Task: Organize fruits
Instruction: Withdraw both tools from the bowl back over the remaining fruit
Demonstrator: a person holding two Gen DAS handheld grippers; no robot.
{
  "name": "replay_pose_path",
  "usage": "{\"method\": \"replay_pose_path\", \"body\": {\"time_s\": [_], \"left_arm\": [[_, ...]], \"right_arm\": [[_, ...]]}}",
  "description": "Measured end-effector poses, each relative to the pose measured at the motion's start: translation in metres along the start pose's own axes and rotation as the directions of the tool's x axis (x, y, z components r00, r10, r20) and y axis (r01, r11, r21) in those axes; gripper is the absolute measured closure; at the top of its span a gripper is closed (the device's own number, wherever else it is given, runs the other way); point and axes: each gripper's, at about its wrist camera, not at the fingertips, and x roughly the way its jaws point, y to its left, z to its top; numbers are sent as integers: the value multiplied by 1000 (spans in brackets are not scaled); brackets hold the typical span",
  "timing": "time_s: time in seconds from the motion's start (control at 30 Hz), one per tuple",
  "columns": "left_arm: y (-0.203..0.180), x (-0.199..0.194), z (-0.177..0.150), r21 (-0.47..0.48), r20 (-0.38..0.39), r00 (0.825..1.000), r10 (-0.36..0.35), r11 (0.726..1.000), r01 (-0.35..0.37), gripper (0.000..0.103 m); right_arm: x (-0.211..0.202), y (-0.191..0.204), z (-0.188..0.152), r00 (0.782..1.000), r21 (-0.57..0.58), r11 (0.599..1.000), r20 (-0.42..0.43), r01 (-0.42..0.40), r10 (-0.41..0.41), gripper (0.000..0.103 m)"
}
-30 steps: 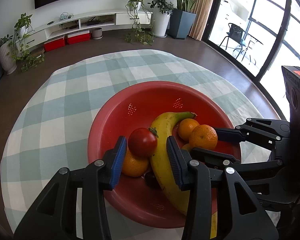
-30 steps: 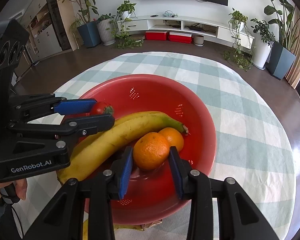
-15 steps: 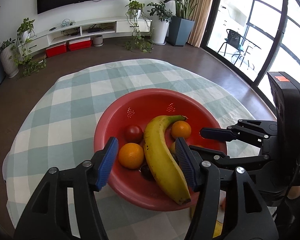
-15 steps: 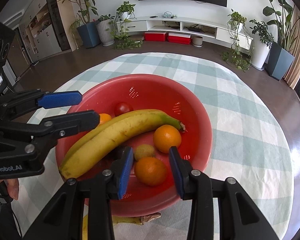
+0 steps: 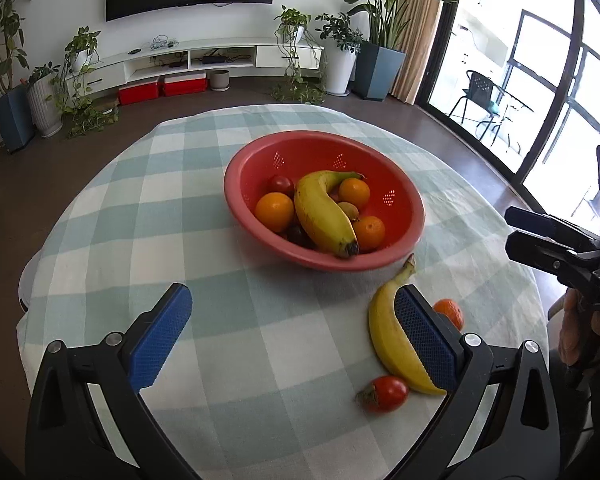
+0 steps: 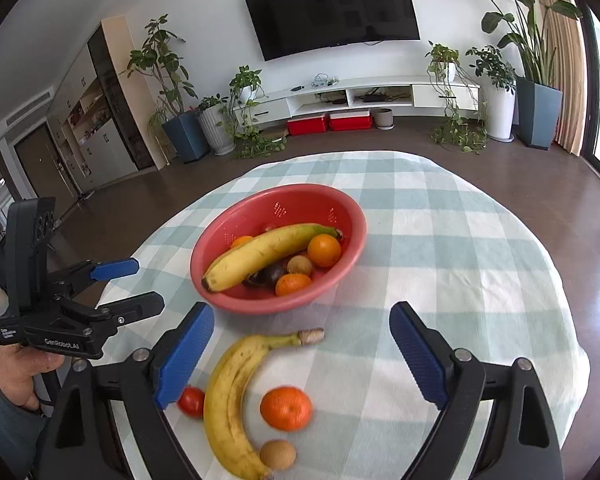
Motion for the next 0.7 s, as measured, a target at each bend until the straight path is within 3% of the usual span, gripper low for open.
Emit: {"method": "replay_pose_path", "body": {"time_s": [0.27, 0.4, 0.7], "left_arm": [[-25, -19, -66, -10, -27, 998, -65, 998, 65, 0], [-40, -16, -85, 40, -84, 995, -58, 997, 62, 0], [-44, -6, -86, 97, -135, 989, -67, 992, 81, 1]], "right_arm": [[-27, -5, -66, 1000, 143, 990, -8, -10, 12, 12], [-24, 1, -81, 1000, 136, 991, -24, -4, 8, 16], [-25, 1, -92, 1000, 121, 993, -8, 2, -1, 23]]}}
